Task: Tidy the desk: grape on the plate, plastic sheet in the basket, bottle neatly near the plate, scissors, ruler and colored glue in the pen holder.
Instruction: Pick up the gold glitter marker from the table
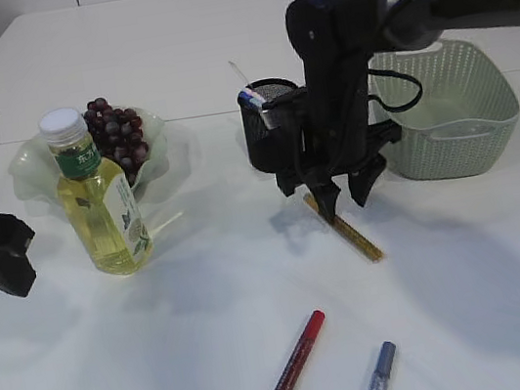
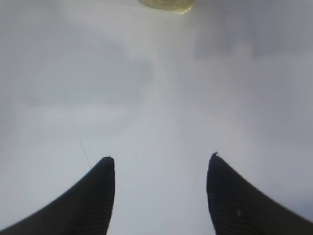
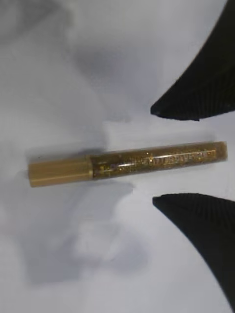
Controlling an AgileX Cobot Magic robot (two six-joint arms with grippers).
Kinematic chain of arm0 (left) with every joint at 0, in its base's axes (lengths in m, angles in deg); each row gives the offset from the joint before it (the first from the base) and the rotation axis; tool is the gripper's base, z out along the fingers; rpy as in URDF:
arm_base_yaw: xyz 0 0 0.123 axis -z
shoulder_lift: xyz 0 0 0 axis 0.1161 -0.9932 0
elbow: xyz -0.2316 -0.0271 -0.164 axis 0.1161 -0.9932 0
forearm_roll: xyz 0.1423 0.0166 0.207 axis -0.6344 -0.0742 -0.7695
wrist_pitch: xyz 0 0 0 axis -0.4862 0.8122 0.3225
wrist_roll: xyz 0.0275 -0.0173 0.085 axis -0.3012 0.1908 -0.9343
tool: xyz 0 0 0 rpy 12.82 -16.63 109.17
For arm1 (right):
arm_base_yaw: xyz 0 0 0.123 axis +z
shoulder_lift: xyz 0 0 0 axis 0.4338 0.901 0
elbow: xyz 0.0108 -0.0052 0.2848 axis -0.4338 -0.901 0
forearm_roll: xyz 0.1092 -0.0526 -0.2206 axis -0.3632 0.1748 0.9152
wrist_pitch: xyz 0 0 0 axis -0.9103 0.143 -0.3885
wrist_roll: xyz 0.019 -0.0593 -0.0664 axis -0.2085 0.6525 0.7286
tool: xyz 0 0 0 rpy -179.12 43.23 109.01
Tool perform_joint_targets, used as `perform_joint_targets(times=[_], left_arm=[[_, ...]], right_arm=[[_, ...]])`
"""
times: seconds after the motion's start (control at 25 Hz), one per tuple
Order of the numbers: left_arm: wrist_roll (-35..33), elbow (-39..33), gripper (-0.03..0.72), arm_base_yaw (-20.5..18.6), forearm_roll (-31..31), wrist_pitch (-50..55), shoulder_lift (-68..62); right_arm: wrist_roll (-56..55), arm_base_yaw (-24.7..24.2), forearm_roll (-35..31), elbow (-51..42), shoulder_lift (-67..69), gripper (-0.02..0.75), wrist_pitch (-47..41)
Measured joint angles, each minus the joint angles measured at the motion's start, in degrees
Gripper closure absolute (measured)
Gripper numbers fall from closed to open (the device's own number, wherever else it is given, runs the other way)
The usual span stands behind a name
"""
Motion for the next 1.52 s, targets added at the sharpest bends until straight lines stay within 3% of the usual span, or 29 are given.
perform_joint_targets(times=[0.92,1.16,1.52], left_arm=[[0.00,0.00,0.253,0.00,0.00,0.00,0.00],[0.00,0.00,0.253,0.00,0.00,0.00,0.00],[0.00,0.00,0.253,0.00,0.00,0.12,0.00]], right_arm=[[0.24,0.00,-0.24,0.07,2.58,0.367,2.38],[0.06,0.00,-0.33,0.07,2.80,0.416,3.09],[0.06,0.00,-0.33,0.07,2.80,0.425,4.13]])
